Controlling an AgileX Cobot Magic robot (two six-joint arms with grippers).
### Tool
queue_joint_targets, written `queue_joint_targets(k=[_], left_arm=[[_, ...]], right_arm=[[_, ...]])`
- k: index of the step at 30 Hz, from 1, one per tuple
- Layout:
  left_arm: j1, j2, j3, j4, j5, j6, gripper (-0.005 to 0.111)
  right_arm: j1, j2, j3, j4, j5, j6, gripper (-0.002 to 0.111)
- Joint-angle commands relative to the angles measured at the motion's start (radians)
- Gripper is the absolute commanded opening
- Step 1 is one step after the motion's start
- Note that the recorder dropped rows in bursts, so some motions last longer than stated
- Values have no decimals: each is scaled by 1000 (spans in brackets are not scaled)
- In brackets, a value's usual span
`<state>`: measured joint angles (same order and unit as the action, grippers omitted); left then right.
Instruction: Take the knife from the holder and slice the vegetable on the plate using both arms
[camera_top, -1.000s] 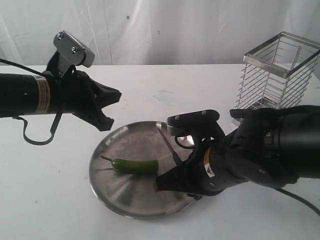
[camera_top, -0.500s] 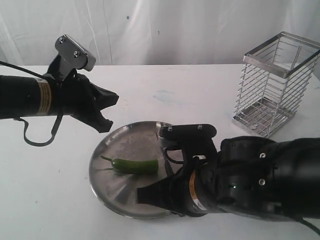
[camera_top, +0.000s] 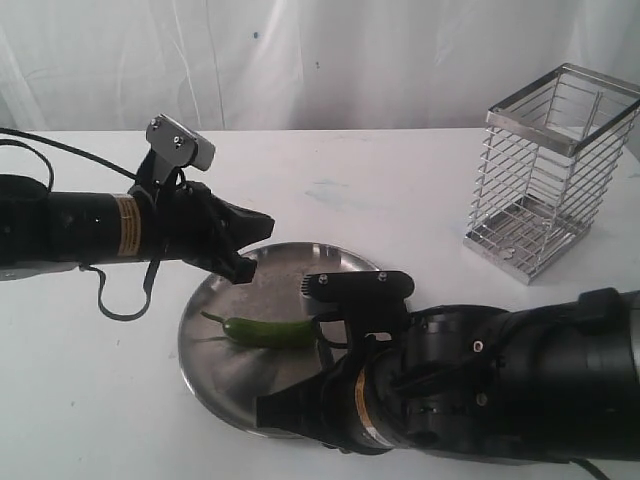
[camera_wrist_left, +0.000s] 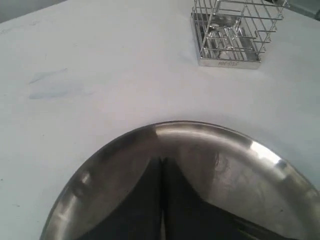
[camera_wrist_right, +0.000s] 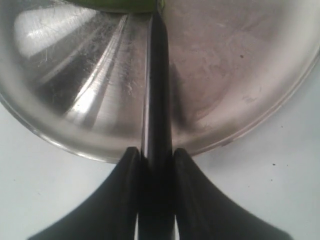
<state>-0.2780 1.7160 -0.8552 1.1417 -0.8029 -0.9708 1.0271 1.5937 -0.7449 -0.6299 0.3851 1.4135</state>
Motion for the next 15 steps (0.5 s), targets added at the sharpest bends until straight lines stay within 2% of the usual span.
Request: queue_joint_targets(k=[1,10,15], left_arm=[[-3,25,6,-38,-16,2,0],[-3,53,6,-67,-19,2,0],[-3,54,6,-60,-69,-28,0]], right_arm=[[1,1,1,6,-6,-5,0],[20,1,1,-22,19,-12,0],[32,1,1,-25,-6,-7,0]])
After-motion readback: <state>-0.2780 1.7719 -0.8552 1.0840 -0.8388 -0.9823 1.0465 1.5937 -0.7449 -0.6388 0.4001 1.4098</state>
